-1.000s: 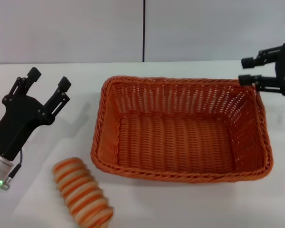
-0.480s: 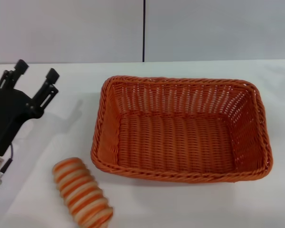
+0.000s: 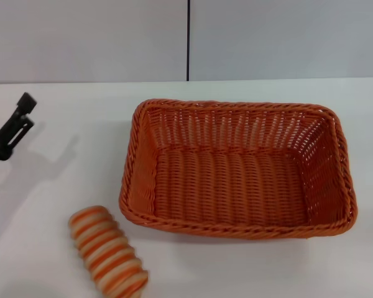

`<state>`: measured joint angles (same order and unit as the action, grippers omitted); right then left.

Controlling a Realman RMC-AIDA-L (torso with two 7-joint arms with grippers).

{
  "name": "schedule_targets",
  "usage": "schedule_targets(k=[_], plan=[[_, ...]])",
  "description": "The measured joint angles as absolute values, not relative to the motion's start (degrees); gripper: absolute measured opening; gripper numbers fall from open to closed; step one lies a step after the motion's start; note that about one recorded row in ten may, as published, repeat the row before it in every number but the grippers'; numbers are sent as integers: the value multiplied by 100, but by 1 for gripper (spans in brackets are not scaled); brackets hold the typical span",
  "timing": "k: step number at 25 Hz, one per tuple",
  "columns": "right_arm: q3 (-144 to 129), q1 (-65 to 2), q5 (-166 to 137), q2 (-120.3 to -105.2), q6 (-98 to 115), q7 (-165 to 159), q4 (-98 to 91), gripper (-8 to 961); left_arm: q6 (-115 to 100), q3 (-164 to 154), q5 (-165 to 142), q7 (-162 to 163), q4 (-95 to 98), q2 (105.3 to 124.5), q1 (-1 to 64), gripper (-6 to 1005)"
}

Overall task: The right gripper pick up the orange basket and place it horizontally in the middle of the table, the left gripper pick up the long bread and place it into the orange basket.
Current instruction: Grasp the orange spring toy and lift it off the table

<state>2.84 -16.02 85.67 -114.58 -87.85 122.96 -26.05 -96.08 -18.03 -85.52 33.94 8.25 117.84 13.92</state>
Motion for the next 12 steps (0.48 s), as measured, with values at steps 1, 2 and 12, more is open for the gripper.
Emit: schedule_targets(k=[1, 2, 12], plan=[[464, -1545, 8569, -11461, -8686, 12363, -2510, 402, -9626, -1889, -8553, 3631, 1004, 11773, 1325, 814], [780, -1440, 8571, -11463, -8489, 12462, -2356, 402, -9687, -2112, -8553, 4066, 1346, 11747, 1195, 814], [1755, -1417, 8578, -11602, -8261, 12498, -2221, 402, -9785, -3373, -9159, 5404, 2099, 11391, 1010, 813]])
